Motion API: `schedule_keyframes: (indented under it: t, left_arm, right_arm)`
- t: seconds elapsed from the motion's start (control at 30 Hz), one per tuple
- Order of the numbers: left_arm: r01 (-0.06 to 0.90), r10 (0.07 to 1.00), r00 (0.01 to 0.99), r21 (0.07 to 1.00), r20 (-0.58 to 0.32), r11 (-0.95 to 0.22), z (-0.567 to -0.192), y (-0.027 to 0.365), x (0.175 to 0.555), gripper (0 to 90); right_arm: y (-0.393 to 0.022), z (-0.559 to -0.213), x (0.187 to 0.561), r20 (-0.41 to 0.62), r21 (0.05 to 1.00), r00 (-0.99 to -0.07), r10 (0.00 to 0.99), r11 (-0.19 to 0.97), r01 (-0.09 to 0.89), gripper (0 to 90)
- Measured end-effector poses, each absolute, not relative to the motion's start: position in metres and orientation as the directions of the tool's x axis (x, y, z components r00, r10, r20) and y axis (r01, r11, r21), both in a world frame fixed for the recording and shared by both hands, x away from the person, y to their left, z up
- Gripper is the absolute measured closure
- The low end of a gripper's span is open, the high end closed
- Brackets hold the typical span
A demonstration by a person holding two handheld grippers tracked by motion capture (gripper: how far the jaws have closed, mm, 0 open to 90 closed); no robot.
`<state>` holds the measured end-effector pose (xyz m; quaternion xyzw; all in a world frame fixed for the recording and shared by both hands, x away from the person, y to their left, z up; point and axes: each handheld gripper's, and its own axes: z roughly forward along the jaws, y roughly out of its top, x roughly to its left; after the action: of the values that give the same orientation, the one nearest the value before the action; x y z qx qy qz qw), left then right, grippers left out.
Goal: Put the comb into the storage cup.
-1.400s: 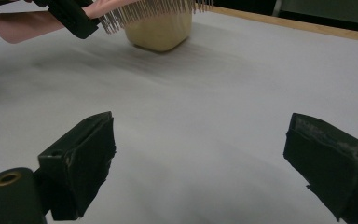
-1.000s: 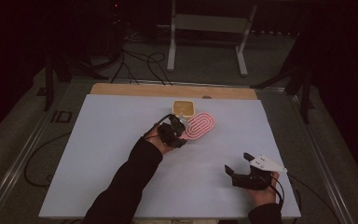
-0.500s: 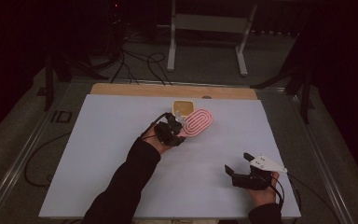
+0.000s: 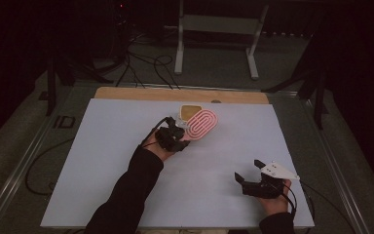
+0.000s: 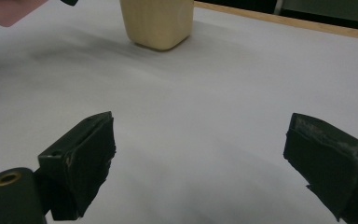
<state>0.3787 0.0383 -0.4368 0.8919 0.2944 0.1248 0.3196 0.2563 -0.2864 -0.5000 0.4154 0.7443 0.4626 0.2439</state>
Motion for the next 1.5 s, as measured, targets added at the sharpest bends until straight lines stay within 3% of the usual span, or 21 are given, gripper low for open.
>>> schedule_keyframes:
  t: [1.5]
  left_arm:
    - [0.413, 0.687, 0.726, 0.770, 0.045, -0.487, -0.439, 0.102, 0.356, 70.2]
  right_arm:
    - [-0.282, -0.502, 0.256, 0.022, 0.885, -0.543, 0.840, 0.236, 0.402, 8.6]
